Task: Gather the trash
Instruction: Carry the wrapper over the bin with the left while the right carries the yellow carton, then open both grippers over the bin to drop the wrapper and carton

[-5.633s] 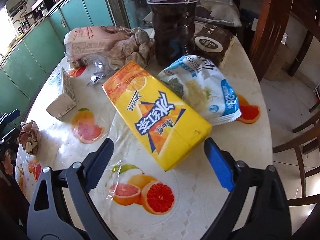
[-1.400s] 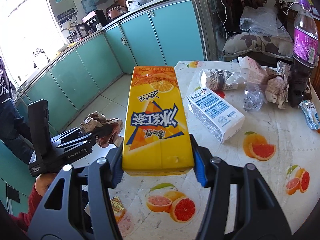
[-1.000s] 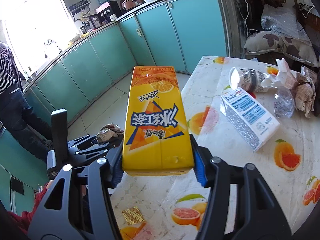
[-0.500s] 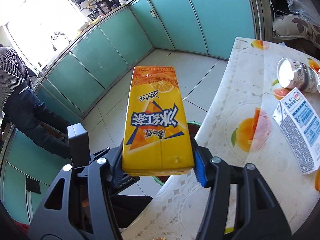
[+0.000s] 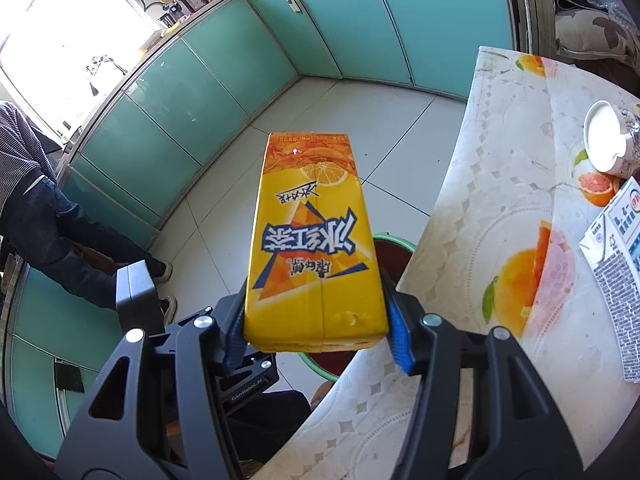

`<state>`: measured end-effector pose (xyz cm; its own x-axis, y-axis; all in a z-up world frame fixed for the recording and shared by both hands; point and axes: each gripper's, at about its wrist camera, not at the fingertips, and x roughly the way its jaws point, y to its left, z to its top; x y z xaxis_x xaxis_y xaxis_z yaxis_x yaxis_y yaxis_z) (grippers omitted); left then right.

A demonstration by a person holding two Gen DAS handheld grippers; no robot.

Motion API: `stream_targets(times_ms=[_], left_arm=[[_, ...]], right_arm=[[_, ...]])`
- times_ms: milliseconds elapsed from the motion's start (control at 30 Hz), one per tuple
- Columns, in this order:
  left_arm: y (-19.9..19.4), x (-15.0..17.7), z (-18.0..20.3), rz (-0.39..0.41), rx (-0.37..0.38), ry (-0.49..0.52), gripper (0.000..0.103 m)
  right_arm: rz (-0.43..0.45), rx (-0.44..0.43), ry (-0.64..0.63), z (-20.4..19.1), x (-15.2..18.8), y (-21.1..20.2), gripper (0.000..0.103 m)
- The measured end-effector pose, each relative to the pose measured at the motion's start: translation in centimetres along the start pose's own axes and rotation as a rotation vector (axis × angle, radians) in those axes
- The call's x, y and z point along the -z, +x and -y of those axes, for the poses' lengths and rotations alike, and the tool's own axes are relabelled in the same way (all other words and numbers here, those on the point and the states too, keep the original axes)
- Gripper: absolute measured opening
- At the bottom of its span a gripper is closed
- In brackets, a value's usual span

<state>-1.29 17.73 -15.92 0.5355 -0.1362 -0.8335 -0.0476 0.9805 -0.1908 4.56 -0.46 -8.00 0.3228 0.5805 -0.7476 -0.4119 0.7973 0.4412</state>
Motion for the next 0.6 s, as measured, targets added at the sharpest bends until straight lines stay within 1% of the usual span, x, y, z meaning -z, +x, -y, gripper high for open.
stream_targets(times_ms=[600], left_arm=[[0.32,-0.04,-0.86,-0.001,0.003,-0.033,0.038]], right_arm=[[-0.008,0.005,0.025,0.11,-0.34,0.92,0.055]])
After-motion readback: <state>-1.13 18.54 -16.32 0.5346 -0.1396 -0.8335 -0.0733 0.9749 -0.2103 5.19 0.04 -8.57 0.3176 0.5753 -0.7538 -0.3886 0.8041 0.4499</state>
